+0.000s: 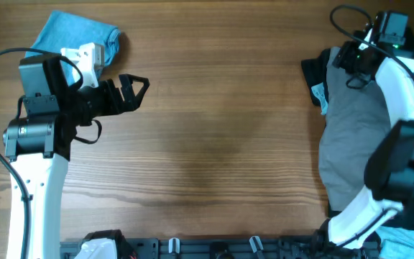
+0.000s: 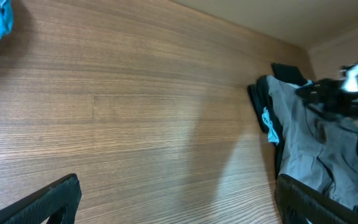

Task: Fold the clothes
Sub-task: 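Reach the right gripper to the grey shorts pile and grasp them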

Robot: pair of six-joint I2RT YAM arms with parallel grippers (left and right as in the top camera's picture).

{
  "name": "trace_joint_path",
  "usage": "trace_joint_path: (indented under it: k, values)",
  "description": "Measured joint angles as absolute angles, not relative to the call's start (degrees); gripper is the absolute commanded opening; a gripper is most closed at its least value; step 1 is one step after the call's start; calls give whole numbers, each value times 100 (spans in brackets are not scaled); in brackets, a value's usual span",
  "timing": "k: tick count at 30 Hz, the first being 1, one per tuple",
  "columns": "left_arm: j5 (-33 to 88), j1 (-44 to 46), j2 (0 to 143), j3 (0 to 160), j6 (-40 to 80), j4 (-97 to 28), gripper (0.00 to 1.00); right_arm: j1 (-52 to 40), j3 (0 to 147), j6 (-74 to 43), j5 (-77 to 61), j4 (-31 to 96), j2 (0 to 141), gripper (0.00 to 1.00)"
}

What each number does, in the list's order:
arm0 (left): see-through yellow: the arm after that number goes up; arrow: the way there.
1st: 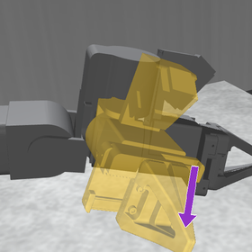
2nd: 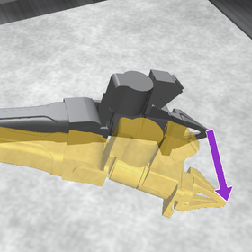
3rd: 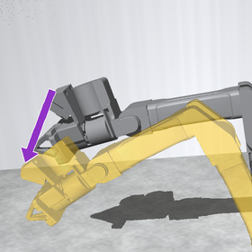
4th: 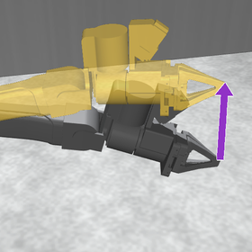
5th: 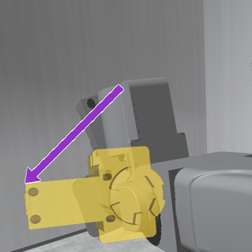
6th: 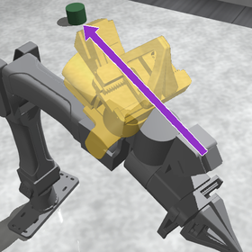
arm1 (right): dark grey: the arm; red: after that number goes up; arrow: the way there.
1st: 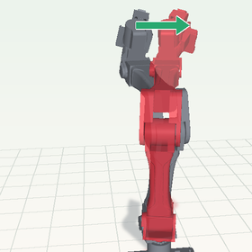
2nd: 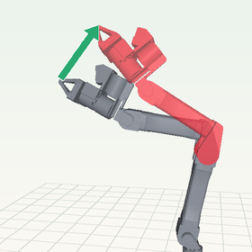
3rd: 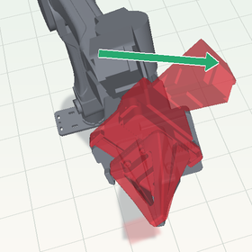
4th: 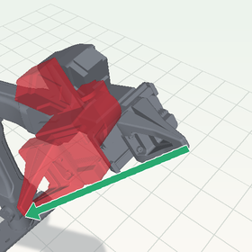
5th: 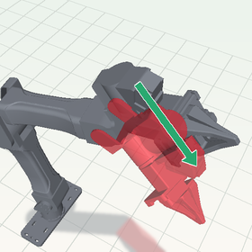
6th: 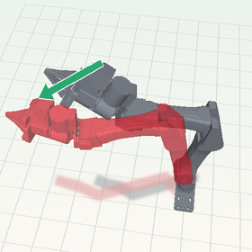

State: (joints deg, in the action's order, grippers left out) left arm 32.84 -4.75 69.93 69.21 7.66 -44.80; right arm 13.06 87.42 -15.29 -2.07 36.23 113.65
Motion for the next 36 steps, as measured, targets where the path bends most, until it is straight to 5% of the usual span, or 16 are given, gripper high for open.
trace_joint_path:
  k: [2, 4, 7, 9, 20, 36]
  values:
    - [3295, -475, 6993, 6923, 766, -4477, 100, 1297, 8742, -1485, -211, 3568, 11660, 92]
    - [3295, -475, 6993, 6923, 766, -4471, 100, 1273, 8742, -1404, -224, 3505, 11883, 83]
    - [3295, -475, 6993, 6923, 766, -4460, 100, 1210, 8742, -1302, -228, 3428, 12060, 25]
    - [3295, -475, 6993, 6923, 766, -4460, 100, 1181, 8742, -1273, -202, 3422, 12090, 5]
    - [3295, -475, 6993, 6923, 766, -4460, 100, 1339, 8873, -969, -121, 3564, 11869, 4]
    - [3092, -475, 6731, 7170, 766, -4462, 100, 1247, 9317, -478, -1052, 3887, 9476, 4]
